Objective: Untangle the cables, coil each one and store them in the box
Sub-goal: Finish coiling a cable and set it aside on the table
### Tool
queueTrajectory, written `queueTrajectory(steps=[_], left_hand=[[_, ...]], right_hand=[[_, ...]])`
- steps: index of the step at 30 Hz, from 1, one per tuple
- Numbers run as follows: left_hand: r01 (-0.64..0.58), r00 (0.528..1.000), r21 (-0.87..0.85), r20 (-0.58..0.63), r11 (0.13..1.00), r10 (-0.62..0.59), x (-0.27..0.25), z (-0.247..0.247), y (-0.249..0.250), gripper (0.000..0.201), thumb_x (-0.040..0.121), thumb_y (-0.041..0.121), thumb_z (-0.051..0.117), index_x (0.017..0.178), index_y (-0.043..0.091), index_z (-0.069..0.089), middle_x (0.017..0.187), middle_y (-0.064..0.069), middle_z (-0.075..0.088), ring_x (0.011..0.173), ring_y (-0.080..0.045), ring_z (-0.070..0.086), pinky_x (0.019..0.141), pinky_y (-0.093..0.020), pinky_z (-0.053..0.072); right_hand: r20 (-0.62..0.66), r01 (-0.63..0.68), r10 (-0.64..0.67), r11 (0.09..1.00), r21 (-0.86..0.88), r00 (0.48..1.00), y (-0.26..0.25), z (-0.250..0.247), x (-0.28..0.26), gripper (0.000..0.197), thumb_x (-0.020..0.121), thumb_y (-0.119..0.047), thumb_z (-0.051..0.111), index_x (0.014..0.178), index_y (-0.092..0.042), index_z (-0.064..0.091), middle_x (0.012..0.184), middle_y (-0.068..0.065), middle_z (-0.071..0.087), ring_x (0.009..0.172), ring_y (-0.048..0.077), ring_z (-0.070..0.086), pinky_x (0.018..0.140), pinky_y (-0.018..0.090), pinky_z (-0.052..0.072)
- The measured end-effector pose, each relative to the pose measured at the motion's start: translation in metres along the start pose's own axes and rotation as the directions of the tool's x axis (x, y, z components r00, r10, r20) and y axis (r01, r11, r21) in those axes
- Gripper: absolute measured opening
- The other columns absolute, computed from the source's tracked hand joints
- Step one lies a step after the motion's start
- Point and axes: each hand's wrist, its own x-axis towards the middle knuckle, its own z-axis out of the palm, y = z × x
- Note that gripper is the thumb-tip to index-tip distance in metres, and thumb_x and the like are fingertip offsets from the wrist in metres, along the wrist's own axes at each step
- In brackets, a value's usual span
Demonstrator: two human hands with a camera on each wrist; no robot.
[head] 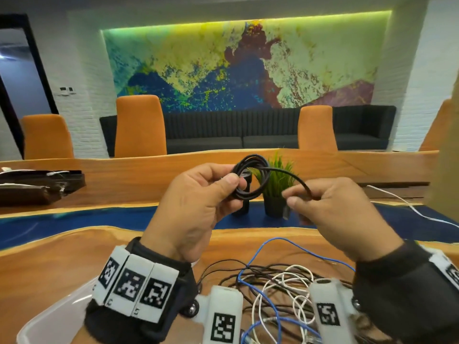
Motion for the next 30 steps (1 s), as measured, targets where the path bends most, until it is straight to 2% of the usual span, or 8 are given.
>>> queueTrajectory(steps=[2, 5, 8, 11, 16, 19, 26, 30], left_hand=[[0.003, 0.999, -0.034, 0.046, 0.999, -0.002, -0.001, 0.006, -0.005, 0.016, 0.091, 0.003, 0.056, 0.103, 0.004, 0.066, 0.077, -0.006, 0.072, 0.067, -0.008, 0.066, 0.053, -0.016, 0.053], [0.011, 0.995, -0.091, 0.101, 0.996, -0.002, -0.002, 0.01, -0.008, 0.024, 0.087, 0.004, 0.057, 0.11, 0.0, 0.063, 0.075, -0.006, 0.07, 0.065, -0.008, 0.065, 0.051, -0.016, 0.052], [0.01, 0.993, -0.116, 0.119, 0.993, 0.004, -0.003, 0.012, -0.007, 0.034, 0.079, 0.008, 0.059, 0.112, -0.001, 0.062, 0.079, -0.008, 0.071, 0.067, -0.008, 0.066, 0.052, -0.017, 0.052], [-0.014, 0.992, -0.098, 0.126, 0.995, 0.026, -0.004, 0.014, -0.01, 0.029, 0.079, 0.009, 0.059, 0.106, 0.001, 0.065, 0.082, -0.009, 0.071, 0.067, -0.009, 0.066, 0.052, -0.017, 0.052], [-0.178, 0.982, 0.062, 0.078, 0.982, 0.173, -0.007, 0.018, -0.017, 0.017, 0.092, 0.001, 0.057, 0.102, 0.007, 0.069, 0.092, -0.018, 0.074, 0.077, -0.024, 0.065, 0.061, -0.023, 0.055], [-0.313, 0.95, 0.219, 0.075, 0.924, 0.304, -0.009, 0.016, -0.014, 0.022, 0.095, -0.001, 0.054, 0.103, 0.013, 0.069, 0.095, -0.016, 0.073, 0.086, -0.024, 0.07, 0.073, -0.029, 0.059], [-0.461, 0.869, 0.46, 0.064, 0.759, 0.49, -0.01, 0.015, -0.016, 0.021, 0.092, 0.015, 0.057, 0.109, 0.018, 0.068, 0.097, 0.003, 0.074, 0.094, -0.015, 0.072, 0.077, -0.029, 0.06], [-0.477, 0.85, 0.431, 0.005, 0.766, 0.527, -0.011, 0.016, -0.014, 0.017, 0.096, 0.012, 0.056, 0.107, 0.018, 0.067, 0.096, 0.001, 0.074, 0.092, -0.016, 0.072, 0.076, -0.031, 0.06]], right_hand=[[0.023, -0.112, 0.114, 0.882, 0.459, 0.993, -0.011, 0.006, -0.003, 0.014, 0.091, -0.001, 0.061, 0.088, -0.009, 0.072, 0.067, 0.004, 0.068, 0.062, 0.014, 0.063, 0.059, 0.024, 0.057], [0.169, -0.238, 0.179, 0.512, 0.825, 0.969, -0.021, 0.005, -0.003, 0.013, 0.092, -0.002, 0.054, 0.09, -0.004, 0.067, 0.068, 0.006, 0.066, 0.058, 0.012, 0.062, 0.055, 0.022, 0.057], [0.322, -0.353, 0.169, 0.199, 0.914, 0.931, -0.022, 0.0, -0.002, 0.015, 0.078, -0.008, 0.058, 0.089, -0.003, 0.067, 0.068, 0.006, 0.065, 0.055, 0.01, 0.061, 0.05, 0.019, 0.054], [0.507, -0.512, 0.075, 0.083, 0.855, 0.859, -0.018, 0.004, -0.004, 0.02, 0.068, -0.012, 0.074, 0.087, -0.004, 0.07, 0.067, 0.003, 0.06, 0.053, 0.007, 0.054, 0.043, 0.018, 0.048], [0.643, -0.603, -0.196, 0.227, 0.765, 0.741, -0.013, 0.013, -0.011, 0.032, 0.07, -0.028, 0.079, 0.097, -0.012, 0.071, 0.075, 0.001, 0.046, 0.06, 0.011, 0.039, 0.052, 0.023, 0.03], [0.655, -0.557, -0.241, 0.367, 0.745, 0.717, -0.014, 0.013, -0.015, 0.038, 0.068, -0.03, 0.08, 0.1, -0.013, 0.068, 0.084, 0.009, 0.052, 0.067, 0.018, 0.05, 0.058, 0.029, 0.037], [0.449, -0.276, -0.184, 0.573, 0.772, 0.874, -0.025, 0.021, -0.02, 0.003, 0.083, -0.016, 0.067, 0.086, -0.014, 0.067, 0.086, 0.01, 0.069, 0.083, 0.027, 0.066, 0.067, 0.036, 0.054], [0.385, -0.207, -0.182, 0.602, 0.771, 0.905, -0.026, 0.02, -0.018, 0.025, 0.084, -0.006, 0.066, 0.108, -0.011, 0.065, 0.081, 0.02, 0.069, 0.07, 0.029, 0.067, 0.061, 0.033, 0.055]])
